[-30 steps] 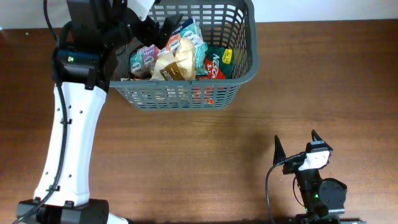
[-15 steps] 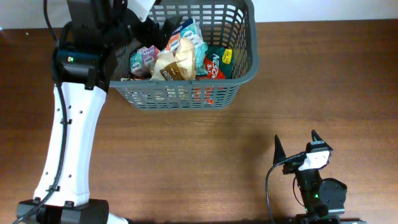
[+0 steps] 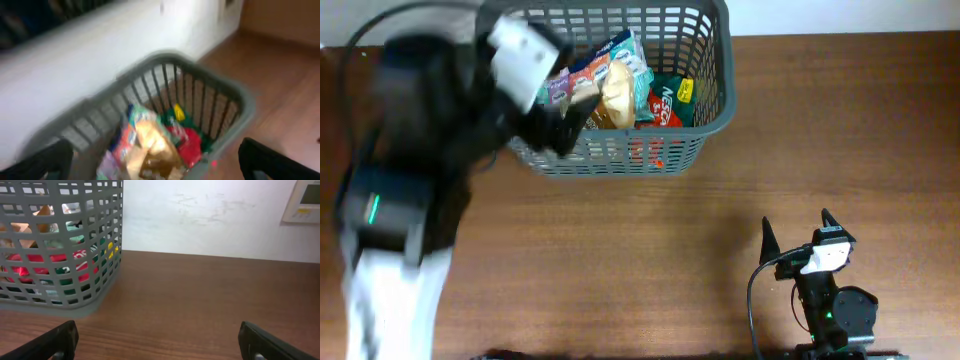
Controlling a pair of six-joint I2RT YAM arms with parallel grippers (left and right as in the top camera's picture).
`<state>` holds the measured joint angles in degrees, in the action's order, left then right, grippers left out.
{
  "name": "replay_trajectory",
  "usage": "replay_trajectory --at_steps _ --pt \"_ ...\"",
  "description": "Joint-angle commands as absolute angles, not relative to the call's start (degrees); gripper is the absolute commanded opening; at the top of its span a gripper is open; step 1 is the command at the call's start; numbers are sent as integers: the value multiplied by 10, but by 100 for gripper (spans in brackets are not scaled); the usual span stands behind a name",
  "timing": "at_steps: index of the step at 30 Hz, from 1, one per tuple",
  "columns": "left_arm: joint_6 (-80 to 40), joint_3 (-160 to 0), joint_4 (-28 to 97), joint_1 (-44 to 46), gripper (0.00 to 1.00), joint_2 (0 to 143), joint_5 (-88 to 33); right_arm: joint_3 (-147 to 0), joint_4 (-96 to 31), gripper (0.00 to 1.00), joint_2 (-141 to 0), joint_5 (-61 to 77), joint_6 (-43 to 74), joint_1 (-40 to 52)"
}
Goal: Pack container
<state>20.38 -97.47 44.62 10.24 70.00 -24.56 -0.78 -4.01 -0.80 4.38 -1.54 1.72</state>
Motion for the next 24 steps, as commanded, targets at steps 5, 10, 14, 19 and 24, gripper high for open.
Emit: replay_trajectory --at_steps 5,10,14,19,24 --pt "172 -657 264 101 99 460 -244 -3 -41 99 -2 39 -17 22" --pt "163 -448 118 76 99 335 -242 -3 -41 99 -2 39 -17 22" --pt "163 -299 -2 53 99 259 -242 -3 -41 99 -2 39 -17 22" --pt "163 -159 -133 37 99 191 -227 -3 -41 99 -2 39 -17 22" --pt "163 -72 -184 24 99 138 -166 -3 -41 99 -2 39 -17 22"
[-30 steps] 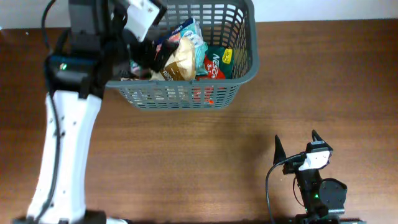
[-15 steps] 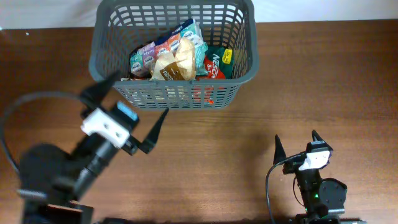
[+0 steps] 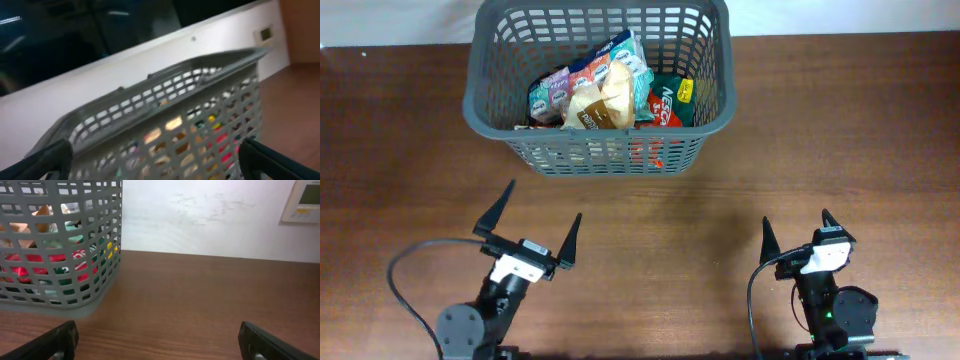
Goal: Pack container
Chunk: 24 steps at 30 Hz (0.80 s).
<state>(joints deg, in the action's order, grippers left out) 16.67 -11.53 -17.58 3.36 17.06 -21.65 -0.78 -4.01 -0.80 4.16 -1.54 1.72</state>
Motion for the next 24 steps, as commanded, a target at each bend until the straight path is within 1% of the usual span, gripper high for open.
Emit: replay_trajectory --at_steps 1,6,9,17,24 --pt "163 -62 -184 22 99 129 -158 -3 -41 99 -2 39 -17 22" --pt "163 -24 -165 2 99 77 -119 -3 -41 99 -2 39 -17 22" --pt "163 -9 -128 -9 99 50 -94 -3 -41 99 -2 39 -17 22" --pt "161 -5 45 -15 99 3 -34 -3 -41 99 -2 39 -17 22" --pt "161 -5 46 -33 99 3 -21 -3 -41 99 -2 39 -17 22"
